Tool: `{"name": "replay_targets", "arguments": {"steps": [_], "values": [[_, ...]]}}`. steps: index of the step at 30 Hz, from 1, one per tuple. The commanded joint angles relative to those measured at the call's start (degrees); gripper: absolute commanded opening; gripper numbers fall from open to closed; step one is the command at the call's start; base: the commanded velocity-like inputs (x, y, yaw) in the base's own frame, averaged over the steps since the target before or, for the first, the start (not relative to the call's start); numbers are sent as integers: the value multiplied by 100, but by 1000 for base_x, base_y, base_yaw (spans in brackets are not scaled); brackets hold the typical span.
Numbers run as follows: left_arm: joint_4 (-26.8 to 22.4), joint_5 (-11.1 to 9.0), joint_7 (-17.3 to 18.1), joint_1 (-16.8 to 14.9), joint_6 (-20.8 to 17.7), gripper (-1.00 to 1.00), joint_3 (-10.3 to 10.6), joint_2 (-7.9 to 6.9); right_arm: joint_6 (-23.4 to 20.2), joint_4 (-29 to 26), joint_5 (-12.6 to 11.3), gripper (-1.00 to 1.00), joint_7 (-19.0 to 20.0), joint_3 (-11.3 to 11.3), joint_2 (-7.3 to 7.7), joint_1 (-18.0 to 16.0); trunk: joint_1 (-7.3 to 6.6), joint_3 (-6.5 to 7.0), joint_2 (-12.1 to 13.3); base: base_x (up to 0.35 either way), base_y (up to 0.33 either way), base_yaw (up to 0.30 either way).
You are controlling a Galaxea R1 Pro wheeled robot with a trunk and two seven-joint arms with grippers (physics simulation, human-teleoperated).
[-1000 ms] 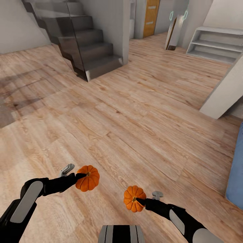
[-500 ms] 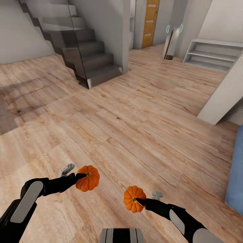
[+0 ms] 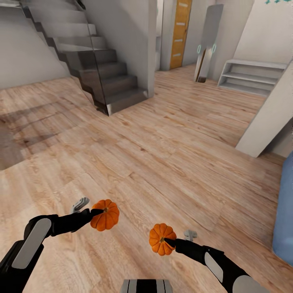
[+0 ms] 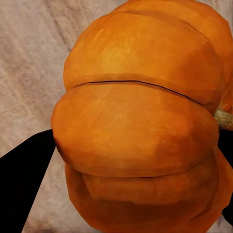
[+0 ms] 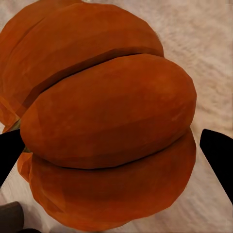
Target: Place each of the two pumpkins and all three candles from the living room inside a cabinet in the living room (use any cabinet), then make sure every cabinet is closed, and position the cauldron so it is next to a table in the living room.
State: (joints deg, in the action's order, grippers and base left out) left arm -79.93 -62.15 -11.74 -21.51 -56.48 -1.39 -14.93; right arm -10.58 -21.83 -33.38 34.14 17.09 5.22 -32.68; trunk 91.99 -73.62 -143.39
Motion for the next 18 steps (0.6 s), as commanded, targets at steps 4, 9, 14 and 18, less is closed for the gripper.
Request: {"name": "replay_targets", "arguments": {"steps": [4, 9, 14, 18], "values": [[-5, -53, -81, -2, -21, -100, 15, 11, -42, -6, -50, -100, -26, 22, 1, -2, -11, 85, 4, 0, 0, 0], [95, -108, 5, 99, 53, -100, 66, -16, -132, 101, -76, -100, -21, 9, 12, -4, -17, 129, 7, 0, 0, 0], [264, -94, 56, 269, 1, -100, 114, 24, -295, 162, -78, -100, 90, -27, 12, -9, -17, 129, 7, 0, 0, 0], [396, -213, 72, 403, 5, -100, 122, 44, -326, 169, -57, -100, 96, -30, 7, -10, -27, 217, 12, 0, 0, 0]]}}
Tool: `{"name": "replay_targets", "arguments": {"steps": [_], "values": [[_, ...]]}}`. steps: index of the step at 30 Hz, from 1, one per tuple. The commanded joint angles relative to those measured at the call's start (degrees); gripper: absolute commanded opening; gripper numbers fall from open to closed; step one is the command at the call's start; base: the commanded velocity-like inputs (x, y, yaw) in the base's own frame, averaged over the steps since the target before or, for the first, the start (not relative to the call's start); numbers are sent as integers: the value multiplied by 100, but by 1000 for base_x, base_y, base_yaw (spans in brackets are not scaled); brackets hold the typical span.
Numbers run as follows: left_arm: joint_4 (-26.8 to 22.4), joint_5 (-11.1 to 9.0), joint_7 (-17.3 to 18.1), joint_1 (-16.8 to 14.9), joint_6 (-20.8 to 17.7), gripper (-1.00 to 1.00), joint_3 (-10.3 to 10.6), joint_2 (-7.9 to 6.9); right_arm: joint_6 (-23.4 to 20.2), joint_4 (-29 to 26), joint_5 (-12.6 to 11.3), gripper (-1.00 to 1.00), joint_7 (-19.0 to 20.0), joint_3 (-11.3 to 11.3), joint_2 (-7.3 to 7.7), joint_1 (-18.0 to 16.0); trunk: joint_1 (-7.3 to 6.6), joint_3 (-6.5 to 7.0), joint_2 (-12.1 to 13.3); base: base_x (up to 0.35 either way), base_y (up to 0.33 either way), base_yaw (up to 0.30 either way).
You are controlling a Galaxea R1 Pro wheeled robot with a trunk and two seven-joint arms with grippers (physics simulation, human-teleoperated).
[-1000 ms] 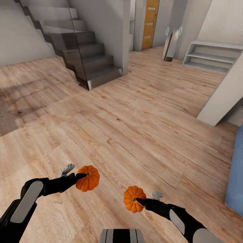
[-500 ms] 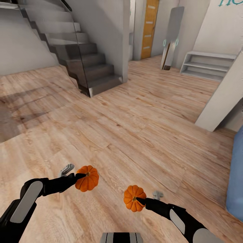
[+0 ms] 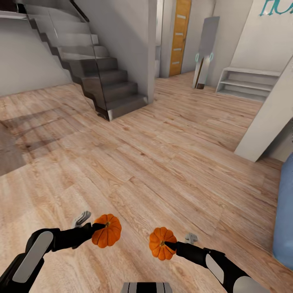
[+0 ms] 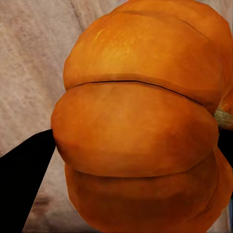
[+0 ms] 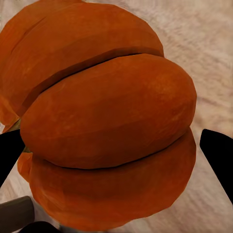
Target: Place each of the two pumpkins and all three candles from the living room inside a cabinet in the living room (use any cabinet), then make sure every cabinet is closed, and position the cauldron so it is next to a table in the living room.
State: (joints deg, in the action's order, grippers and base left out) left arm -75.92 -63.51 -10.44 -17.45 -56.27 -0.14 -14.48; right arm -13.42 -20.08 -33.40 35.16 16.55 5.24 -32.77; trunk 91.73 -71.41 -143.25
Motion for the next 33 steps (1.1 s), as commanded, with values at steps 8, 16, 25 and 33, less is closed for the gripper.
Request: {"name": "replay_targets", "arguments": {"steps": [8, 16, 25, 33], "values": [[258, -126, -55, 40, -15, -100, 5, 6, -21, -12, -48, -100, 25, 24, 10, -2, -141, 148, 248, 0, 0, 0], [1291, -116, -55, 45, -15, -100, 13, 6, -12, -6, -98, -100, 29, 18, 12, -2, -317, 292, 569, 0, 0, 0], [1292, -100, -62, 45, 16, -100, 22, -2, -63, -9, -103, -100, -8, 15, 12, -2, -514, 453, 930, 0, 0, 0], [1299, -10, -96, 49, 33, -100, 27, -2, -22, -13, -91, -100, -9, 15, 13, -2, -690, 597, 1250, 0, 0, 0]]}}
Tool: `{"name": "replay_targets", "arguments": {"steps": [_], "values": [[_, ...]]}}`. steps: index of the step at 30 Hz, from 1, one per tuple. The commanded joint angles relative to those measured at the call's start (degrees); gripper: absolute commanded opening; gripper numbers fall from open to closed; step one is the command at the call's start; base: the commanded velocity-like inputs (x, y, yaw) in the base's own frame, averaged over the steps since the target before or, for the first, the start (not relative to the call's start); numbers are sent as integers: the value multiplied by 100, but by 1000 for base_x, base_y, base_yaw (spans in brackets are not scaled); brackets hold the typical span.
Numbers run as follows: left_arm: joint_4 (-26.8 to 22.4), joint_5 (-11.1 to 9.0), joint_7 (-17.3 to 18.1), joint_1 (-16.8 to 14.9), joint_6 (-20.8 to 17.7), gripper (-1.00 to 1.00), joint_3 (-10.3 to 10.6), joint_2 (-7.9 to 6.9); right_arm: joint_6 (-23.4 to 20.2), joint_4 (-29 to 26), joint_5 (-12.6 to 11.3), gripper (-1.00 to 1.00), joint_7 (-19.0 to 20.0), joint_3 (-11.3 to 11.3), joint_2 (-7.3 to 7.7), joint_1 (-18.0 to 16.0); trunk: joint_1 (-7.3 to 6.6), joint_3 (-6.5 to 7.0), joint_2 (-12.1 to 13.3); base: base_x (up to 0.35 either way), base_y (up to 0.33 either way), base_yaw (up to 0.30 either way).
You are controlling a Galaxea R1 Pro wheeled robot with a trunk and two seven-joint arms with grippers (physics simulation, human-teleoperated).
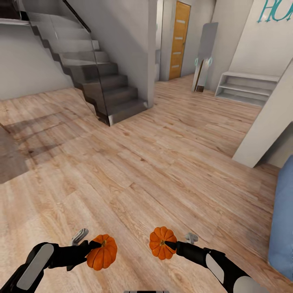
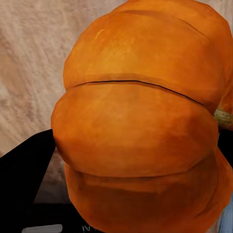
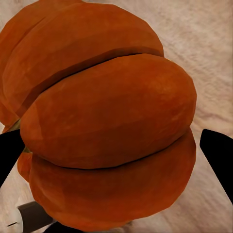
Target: Place each of the two pumpkins and all three candles from the living room inside a cabinet in the living room (use any cabinet), then make sure every cabinet is closed, and position the cauldron so it is next to a table in the living room.
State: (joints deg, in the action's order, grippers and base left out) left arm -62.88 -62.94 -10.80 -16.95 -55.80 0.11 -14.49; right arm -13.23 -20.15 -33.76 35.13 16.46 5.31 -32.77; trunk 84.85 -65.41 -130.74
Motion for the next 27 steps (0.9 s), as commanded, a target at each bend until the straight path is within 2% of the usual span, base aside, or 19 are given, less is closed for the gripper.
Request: {"name": "replay_targets", "arguments": {"steps": [1, 6, 12, 15, 19, 27], "values": [[-6, -31, -60, -1, 5, -100, 0, -1, -41, -6, -54, -100, -6, 24, 5, -2, -23, 14, 40, 0, 0, 0], [2, 151, -62, -1, 165, -100, -2, 7, -49, -6, -32, -100, -9, 24, 5, -2, -133, 104, 240, 0, 0, 0], [22, 170, -76, -1, 223, -100, -3, 8, -36, -4, -19, -100, -6, 24, 4, -3, -265, 211, 481, 0, 0, 0], [62, 324, -83, -1, 416, -100, 3, 14, -39, 1, -18, -100, -6, 27, -2, -2, -331, 265, 601, 0, 0, 0], [73, 664, -90, -1, 699, -100, 23, 54, -48, 1, -33, -100, -9, 24, -3, -2, -419, 337, 762, 0, 0, 0], [77, 719, -105, -1, 761, -100, 32, 103, -25, 3, -34, -100, -6, 24, -1, -2, -594, 481, 1083, 0, 0, 0]]}}
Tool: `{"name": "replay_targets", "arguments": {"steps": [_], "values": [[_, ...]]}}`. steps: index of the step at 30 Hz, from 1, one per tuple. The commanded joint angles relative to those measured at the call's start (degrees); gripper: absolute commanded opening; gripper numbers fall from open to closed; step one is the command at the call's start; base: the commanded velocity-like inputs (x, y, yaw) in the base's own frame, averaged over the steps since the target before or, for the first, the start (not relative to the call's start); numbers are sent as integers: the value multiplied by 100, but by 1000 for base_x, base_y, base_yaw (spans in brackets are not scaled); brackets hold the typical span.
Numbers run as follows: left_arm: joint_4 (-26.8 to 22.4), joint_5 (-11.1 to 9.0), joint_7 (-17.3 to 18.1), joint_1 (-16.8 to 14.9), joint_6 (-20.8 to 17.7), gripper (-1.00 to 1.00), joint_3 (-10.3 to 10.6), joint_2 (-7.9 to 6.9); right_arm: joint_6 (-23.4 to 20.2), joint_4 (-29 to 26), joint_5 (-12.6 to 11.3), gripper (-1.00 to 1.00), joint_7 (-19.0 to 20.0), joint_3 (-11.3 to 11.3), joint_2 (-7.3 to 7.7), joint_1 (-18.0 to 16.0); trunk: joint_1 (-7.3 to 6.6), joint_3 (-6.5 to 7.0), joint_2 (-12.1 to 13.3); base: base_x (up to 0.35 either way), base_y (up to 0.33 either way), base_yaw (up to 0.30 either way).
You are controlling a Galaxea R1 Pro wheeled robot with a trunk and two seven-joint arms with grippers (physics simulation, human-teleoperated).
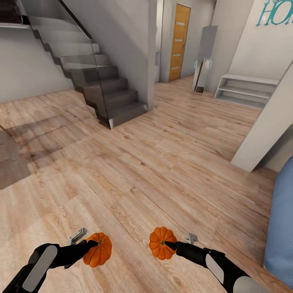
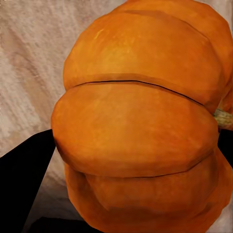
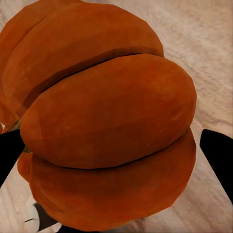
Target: Place each of the two pumpkins and all three candles from the living room inside a cabinet in the living room (use any cabinet), then make sure every cabinet is closed, and position the cauldron so it is next to a table in the living room.
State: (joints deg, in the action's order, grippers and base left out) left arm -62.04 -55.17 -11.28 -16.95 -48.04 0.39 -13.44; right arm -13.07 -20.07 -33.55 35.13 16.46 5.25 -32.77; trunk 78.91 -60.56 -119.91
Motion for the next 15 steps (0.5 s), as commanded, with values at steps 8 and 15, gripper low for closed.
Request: {"name": "replay_targets", "arguments": {"steps": [8, 15], "values": [[-1, 524, -63, -2, 204, -100, -3, 147, -26, -11, -55, -100, -56, 24, 3, -2, -177, 140, 320, 0, 0, 0], [30, 973, -179, -2, 366, -100, -4, 309, 269, 6, -75, -100, -217, 24, 1, -3, -331, 265, 601, 0, 0, 0]]}}
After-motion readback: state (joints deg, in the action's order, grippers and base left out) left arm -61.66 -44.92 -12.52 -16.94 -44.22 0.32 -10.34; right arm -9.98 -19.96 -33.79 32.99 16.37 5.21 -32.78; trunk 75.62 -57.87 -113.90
